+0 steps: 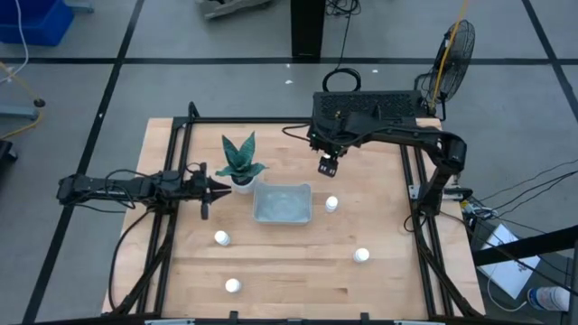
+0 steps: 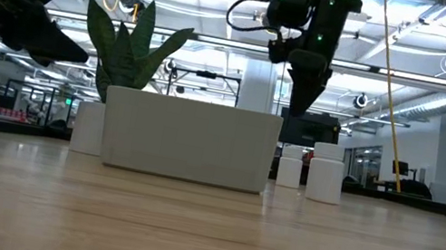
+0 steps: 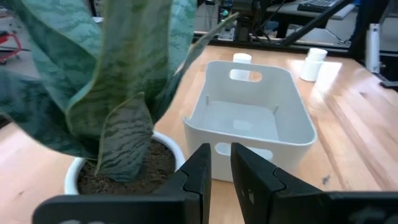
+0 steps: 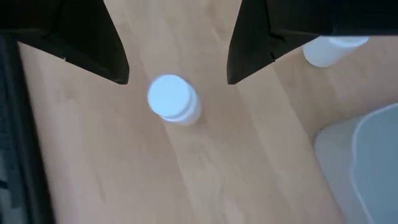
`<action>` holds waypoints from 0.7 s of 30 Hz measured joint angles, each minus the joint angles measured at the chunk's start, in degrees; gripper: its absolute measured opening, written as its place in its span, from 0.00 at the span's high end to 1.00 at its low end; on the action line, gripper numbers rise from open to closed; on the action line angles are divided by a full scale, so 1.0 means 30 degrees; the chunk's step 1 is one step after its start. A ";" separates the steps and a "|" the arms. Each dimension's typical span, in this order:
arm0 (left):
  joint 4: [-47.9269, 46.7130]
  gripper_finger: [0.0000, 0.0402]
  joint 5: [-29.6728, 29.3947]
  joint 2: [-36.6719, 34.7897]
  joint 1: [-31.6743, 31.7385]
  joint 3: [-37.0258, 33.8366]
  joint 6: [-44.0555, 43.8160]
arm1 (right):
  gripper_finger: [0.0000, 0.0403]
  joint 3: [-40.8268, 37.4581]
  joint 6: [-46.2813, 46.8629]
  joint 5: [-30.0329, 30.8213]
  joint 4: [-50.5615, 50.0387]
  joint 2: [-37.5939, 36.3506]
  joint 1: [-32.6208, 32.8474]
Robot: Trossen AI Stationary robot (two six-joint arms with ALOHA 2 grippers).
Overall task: Pick and place pill bottles into a basket
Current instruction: Put the white pill bottle into the gray bin
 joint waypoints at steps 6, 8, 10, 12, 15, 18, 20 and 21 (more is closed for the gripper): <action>0.0003 0.84 0.0363 0.0000 0.0000 0.0000 0.0045 | 0.34 -0.0007 0.0010 -0.0263 0.0326 0.0142 0.0000; 0.0007 0.84 0.0363 0.0000 0.0000 0.0000 0.0045 | 0.34 -0.0007 0.0088 -0.1172 0.0052 0.0140 -0.0083; 0.0008 0.84 0.0363 0.0000 0.0000 0.0000 0.0052 | 0.34 -0.0015 0.0486 -0.2793 -0.0537 0.0140 -0.0263; 0.0003 0.84 0.0361 0.0000 0.0000 0.0000 0.0052 | 0.34 -0.0015 0.0906 -0.4058 -0.0932 0.0140 -0.0436; 0.0003 0.84 0.0356 0.0000 0.0000 0.0000 0.0060 | 0.34 -0.0016 0.1144 -0.4124 -0.0926 0.0140 -0.0545; 0.0003 0.84 0.0356 0.0000 0.0000 0.0000 0.0062 | 0.34 -0.0022 0.1117 -0.4460 -0.0940 0.0140 -0.0734; 0.0003 0.84 0.0356 0.0000 0.0000 -0.0004 0.0067 | 0.34 -0.0022 0.1032 -0.5075 -0.0868 0.0140 -0.0869; 0.0003 0.84 0.0356 0.0000 0.0004 -0.0005 0.0067 | 0.34 -0.0022 0.1030 -0.5149 -0.0771 0.0140 -0.0907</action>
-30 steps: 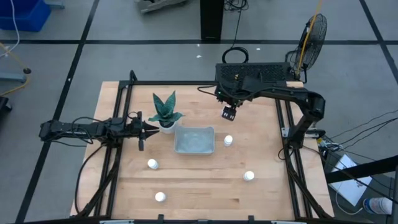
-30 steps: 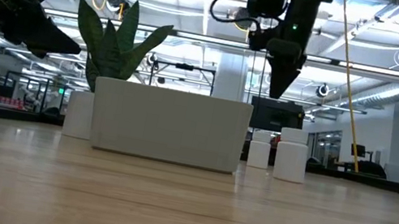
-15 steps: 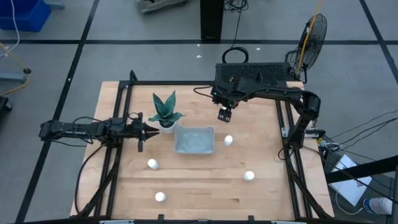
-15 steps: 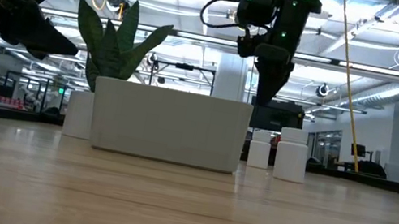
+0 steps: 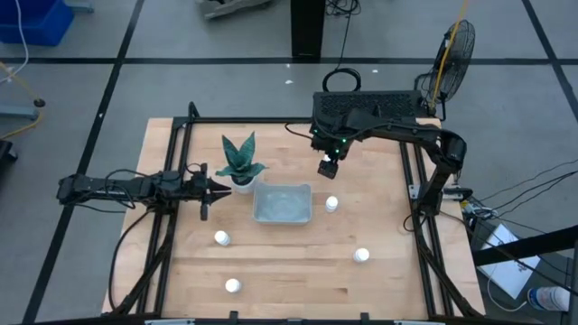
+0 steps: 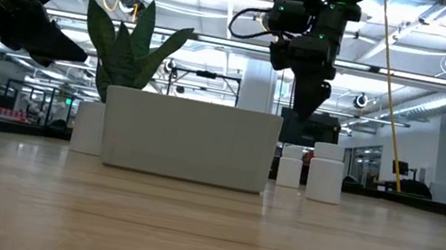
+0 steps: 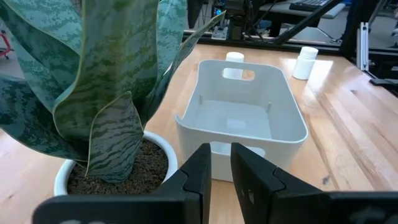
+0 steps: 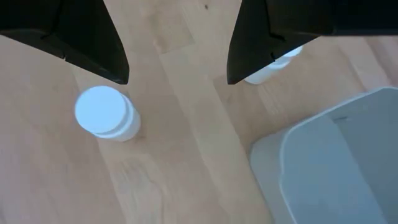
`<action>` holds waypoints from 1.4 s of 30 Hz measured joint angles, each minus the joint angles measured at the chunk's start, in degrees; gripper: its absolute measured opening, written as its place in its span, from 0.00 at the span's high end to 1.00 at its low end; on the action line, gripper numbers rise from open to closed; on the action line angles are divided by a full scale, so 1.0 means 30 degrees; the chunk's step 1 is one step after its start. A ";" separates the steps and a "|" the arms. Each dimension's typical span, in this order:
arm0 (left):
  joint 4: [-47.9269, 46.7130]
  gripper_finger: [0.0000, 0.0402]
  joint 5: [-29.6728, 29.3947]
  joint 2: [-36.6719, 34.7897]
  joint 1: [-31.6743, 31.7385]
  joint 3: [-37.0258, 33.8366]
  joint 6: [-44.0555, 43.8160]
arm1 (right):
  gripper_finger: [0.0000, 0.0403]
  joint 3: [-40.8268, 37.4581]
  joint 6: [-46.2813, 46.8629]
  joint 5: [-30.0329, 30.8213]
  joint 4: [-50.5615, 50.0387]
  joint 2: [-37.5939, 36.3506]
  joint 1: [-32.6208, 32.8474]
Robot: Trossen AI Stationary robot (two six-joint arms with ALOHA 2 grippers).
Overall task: Pick and place pill bottles into a basket
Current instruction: Put the white pill bottle into the gray bin
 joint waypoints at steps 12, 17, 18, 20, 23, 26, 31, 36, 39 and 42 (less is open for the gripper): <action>0.0000 0.84 -0.0007 0.0000 0.0004 -0.0002 0.0048 | 0.34 -0.1555 -0.0826 0.2122 0.1573 -0.0007 -0.0955; 0.0000 0.84 -0.0007 0.0000 0.0004 -0.0002 0.0109 | 0.34 -0.2888 -0.0988 0.2062 0.2299 0.0000 -0.1387; 0.0000 0.84 -0.0007 0.0000 0.0004 -0.0002 0.0135 | 0.34 -0.3018 -0.1061 0.2074 0.2408 0.0000 -0.1388; 0.0000 0.84 -0.0011 0.0000 0.0004 -0.0002 0.0252 | 0.34 -0.3181 -0.1139 0.2054 0.2679 0.0000 -0.1439; 0.0000 0.84 -0.0015 0.0000 0.0004 -0.0002 0.0262 | 0.34 -0.3275 -0.1186 0.2033 0.3167 0.0000 -0.1472; 0.0000 0.84 -0.0015 0.0000 0.0004 -0.0002 0.0262 | 0.34 -0.3293 -0.1297 0.2025 0.3699 0.0000 -0.1490; 0.0000 0.84 -0.0015 0.0000 0.0004 -0.0002 0.0262 | 0.34 -0.3293 -0.1390 0.2018 0.3923 0.0000 -0.1490; 0.0000 0.84 -0.0022 0.0000 0.0004 -0.0002 0.0262 | 0.34 -0.3293 -0.1390 0.2018 0.4241 0.0000 -0.1490; 0.0000 0.84 -0.0022 0.0000 0.0004 -0.0002 0.0257 | 0.34 -0.3293 -0.1390 0.2018 0.4571 0.0000 -0.1482; 0.0000 0.84 -0.0022 0.0000 0.0004 -0.0004 0.0265 | 0.34 -0.3293 -0.1390 0.2018 0.4662 0.0000 -0.1488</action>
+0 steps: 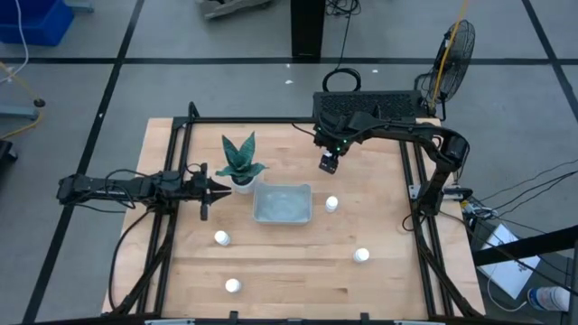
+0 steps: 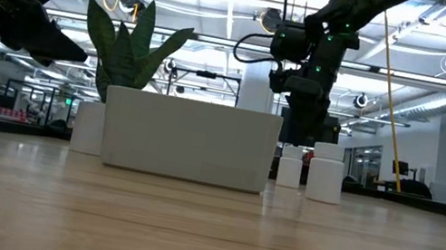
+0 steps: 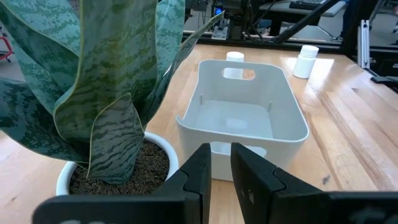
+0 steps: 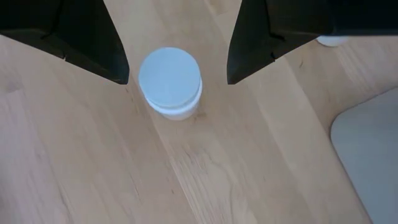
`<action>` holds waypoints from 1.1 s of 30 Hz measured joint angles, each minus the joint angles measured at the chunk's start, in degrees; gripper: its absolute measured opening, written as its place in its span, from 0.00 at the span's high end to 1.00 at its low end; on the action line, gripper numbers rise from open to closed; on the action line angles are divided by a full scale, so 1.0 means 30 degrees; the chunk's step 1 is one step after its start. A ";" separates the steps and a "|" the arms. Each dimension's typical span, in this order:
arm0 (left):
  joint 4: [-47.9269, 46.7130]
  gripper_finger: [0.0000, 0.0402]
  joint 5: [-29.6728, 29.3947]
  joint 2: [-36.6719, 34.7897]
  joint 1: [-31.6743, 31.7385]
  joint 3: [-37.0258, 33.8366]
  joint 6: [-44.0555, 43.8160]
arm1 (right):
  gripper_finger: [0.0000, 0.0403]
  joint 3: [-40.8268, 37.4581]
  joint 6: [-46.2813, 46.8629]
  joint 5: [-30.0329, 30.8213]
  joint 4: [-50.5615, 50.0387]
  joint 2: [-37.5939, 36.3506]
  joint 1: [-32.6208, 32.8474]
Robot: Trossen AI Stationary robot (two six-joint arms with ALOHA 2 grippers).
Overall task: Pick and place pill bottles into a basket
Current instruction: Put the white pill bottle into the gray bin
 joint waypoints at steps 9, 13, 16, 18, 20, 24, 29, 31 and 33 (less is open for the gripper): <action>0.0000 0.84 -0.0007 0.0000 0.0000 -0.0005 0.0216 | 0.34 0.0000 -0.0171 -0.0007 0.0328 0.0000 -0.0031; 0.0007 0.84 -0.0007 0.0000 -0.0001 -0.0005 0.0216 | 0.34 0.0000 -0.0205 -0.0007 0.0275 0.0000 -0.0128; 0.0004 0.84 -0.0007 0.0000 0.0000 -0.0005 0.0220 | 0.34 0.0000 -0.0211 0.0000 0.0248 0.0000 -0.0240; 0.0007 0.84 -0.0007 0.0000 0.0000 -0.0005 0.0224 | 0.34 0.0000 -0.0211 0.0025 0.0248 0.0000 -0.0264; 0.0007 0.84 -0.0007 0.0000 0.0000 -0.0005 0.0224 | 0.34 0.0000 -0.0211 0.0015 0.0248 0.0000 -0.0257; 0.0007 0.84 -0.0007 0.0000 -0.0001 -0.0005 0.0231 | 0.34 -0.0007 -0.0211 0.0007 0.0337 0.0000 -0.0249; 0.0007 0.84 -0.0007 0.0000 0.0000 -0.0005 0.0231 | 0.34 -0.0169 -0.0211 0.0007 0.0643 -0.0005 -0.0249; 0.0004 0.84 -0.0007 0.0000 0.0000 -0.0005 0.0238 | 0.34 -0.0592 -0.0211 0.0007 0.0862 -0.0015 -0.0249; 0.0007 0.84 -0.0007 0.0000 0.0000 -0.0005 0.0238 | 0.34 -0.1074 -0.0211 0.0007 0.0963 -0.0005 -0.0249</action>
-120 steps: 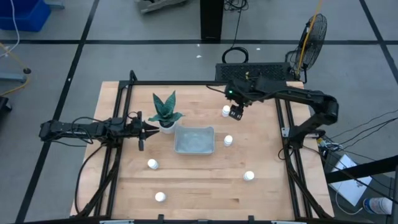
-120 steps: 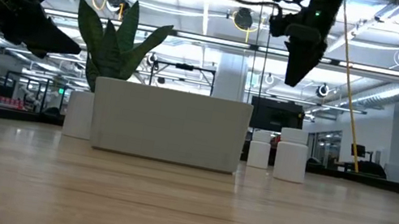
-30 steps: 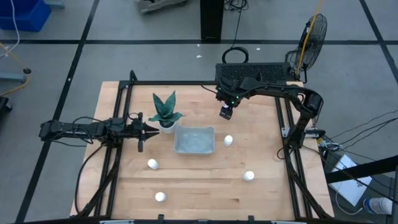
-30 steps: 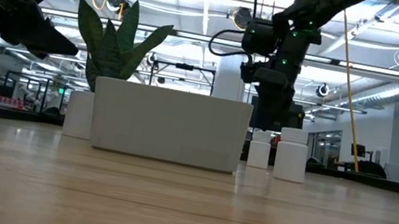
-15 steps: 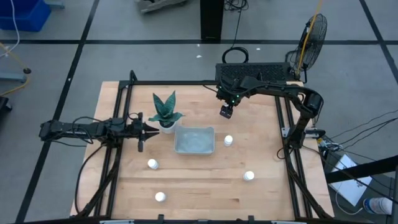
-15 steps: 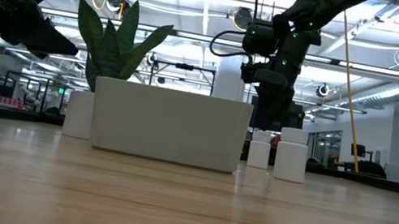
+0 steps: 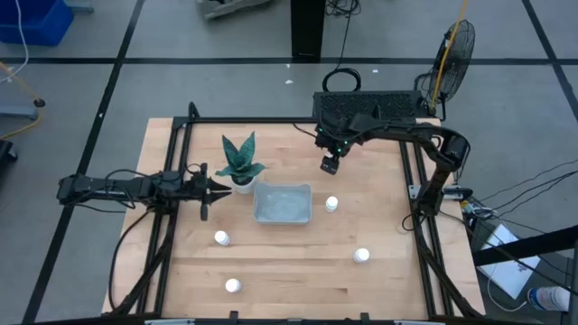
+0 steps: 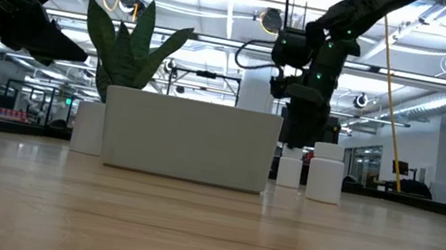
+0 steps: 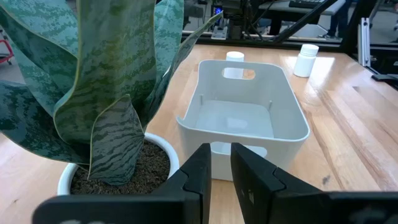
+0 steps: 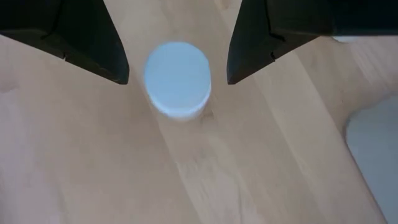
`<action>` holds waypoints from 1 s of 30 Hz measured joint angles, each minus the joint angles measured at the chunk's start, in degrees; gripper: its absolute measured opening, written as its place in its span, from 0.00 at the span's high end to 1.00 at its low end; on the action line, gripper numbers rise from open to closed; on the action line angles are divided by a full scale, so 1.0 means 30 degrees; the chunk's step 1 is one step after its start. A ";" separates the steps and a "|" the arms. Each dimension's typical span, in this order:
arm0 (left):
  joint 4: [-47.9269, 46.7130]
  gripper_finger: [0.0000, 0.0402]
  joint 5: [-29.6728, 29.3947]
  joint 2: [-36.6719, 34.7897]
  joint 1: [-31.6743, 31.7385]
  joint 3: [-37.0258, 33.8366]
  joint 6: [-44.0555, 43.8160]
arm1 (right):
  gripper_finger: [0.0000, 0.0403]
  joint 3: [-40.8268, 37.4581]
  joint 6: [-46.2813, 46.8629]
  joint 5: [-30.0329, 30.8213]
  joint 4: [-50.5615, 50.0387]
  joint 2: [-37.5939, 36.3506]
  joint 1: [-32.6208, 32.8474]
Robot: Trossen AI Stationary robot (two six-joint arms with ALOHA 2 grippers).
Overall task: Pick and place pill bottles into a basket
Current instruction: Put the white pill bottle into the gray bin
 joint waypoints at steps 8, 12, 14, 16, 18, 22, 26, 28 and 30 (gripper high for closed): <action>0.0000 0.84 0.0000 0.0000 0.0000 0.0000 0.0117 | 0.34 -0.0595 0.0000 -0.0015 0.0618 0.0005 0.0000; 0.0005 0.84 0.0000 0.0000 0.0000 -0.0001 0.0110 | 0.34 -0.0595 -0.0102 -0.0022 0.0833 0.0005 0.0000; 0.0007 0.84 0.0000 0.0000 0.0000 -0.0007 0.0109 | 0.34 -0.0595 -0.0101 -0.0029 0.1049 0.0005 0.0000; 0.0007 0.84 0.0000 0.0000 0.0000 -0.0007 0.0109 | 0.34 -0.0595 -0.0058 -0.0050 0.1209 0.0005 0.0000; 0.0007 0.84 0.0000 0.0000 0.0000 -0.0007 0.0102 | 0.37 -0.0595 -0.0051 -0.0058 0.1284 0.0005 0.0000; 0.0007 0.84 0.0000 0.0000 -0.0005 -0.0007 0.0095 | 0.47 -0.0595 -0.0022 -0.0080 0.1208 0.0005 0.0000; 0.0007 0.84 0.0000 0.0000 -0.0003 -0.0007 0.0077 | 0.64 -0.0595 -0.0082 -0.0584 0.1089 0.0005 -0.0004; 0.0007 0.84 0.0003 0.0000 0.0000 -0.0007 0.0073 | 0.64 -0.0592 -0.0157 -0.1045 0.1174 0.0005 0.0000; 0.0007 0.84 0.0007 -0.0001 0.0000 -0.0007 0.0071 | 0.64 -0.0590 -0.0219 -0.1072 0.1223 0.0005 0.0007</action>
